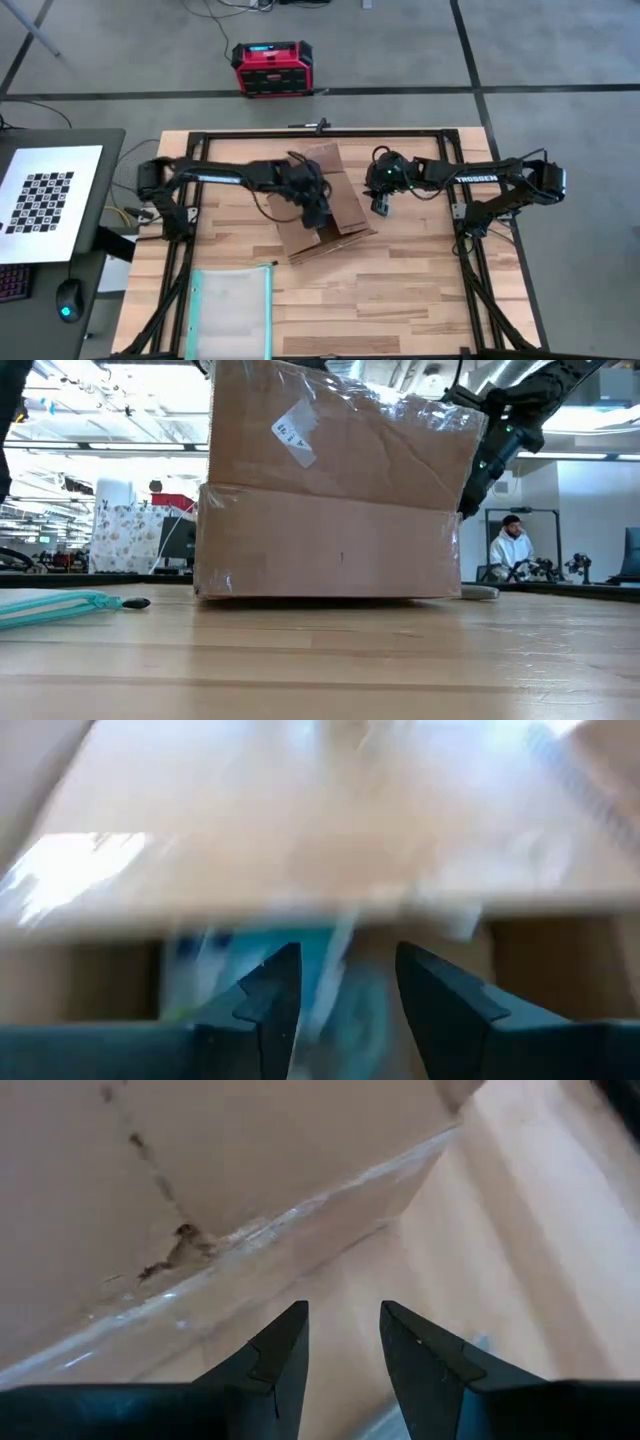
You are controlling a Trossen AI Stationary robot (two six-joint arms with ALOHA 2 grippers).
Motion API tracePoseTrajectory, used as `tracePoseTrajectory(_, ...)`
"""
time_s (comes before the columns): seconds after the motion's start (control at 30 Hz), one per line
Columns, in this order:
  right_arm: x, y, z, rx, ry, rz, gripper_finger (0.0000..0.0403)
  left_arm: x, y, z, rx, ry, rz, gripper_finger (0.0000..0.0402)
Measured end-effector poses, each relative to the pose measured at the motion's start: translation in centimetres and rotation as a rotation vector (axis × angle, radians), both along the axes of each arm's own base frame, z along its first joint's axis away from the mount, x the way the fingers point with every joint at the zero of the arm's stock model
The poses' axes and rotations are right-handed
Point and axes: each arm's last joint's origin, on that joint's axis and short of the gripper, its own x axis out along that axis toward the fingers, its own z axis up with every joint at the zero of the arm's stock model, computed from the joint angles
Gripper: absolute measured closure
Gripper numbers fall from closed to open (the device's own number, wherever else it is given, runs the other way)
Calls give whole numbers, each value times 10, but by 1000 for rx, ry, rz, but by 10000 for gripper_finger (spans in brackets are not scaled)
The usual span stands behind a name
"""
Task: Unpack boxes
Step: Open the cardboard box using the gray cutter
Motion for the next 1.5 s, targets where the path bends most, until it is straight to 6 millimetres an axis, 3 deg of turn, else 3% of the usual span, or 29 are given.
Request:
tracePoseTrajectory(0.17,16,15,-11,85,-39,93,285,21,0,3,1,-204,21,255)
tracePoseTrajectory(0.33,32,32,-13,85,-124,180,285,26,1,33,35,-345,5,255)
tracePoseTrajectory(0.43,28,32,-6,64,-70,206,285,28,1,37,60,-384,-15,255)
tracePoseTrajectory(0.57,10,23,23,49,56,208,285,31,1,35,66,-400,-25,255)
tracePoseTrajectory(0.7,-19,16,58,38,102,175,285,44,3,19,72,-432,-29,255)
tracePoseTrajectory(0.83,-50,14,96,-5,27,136,285,61,4,-1,37,-477,-69,255)
tracePoseTrajectory(1.0,-80,20,127,-70,-126,91,285,70,7,-36,-22,-273,-55,255)
tracePoseTrajectory(1.13,-87,23,139,-102,-226,82,285,71,8,-1,-23,-195,-61,255)
tracePoseTrajectory(1.3,-72,21,143,-112,-310,86,285,63,4,58,0,-66,-70,255)
tracePoseTrajectory(1.5,-37,20,137,-130,-373,184,285,20,-14,115,75,133,77,255)
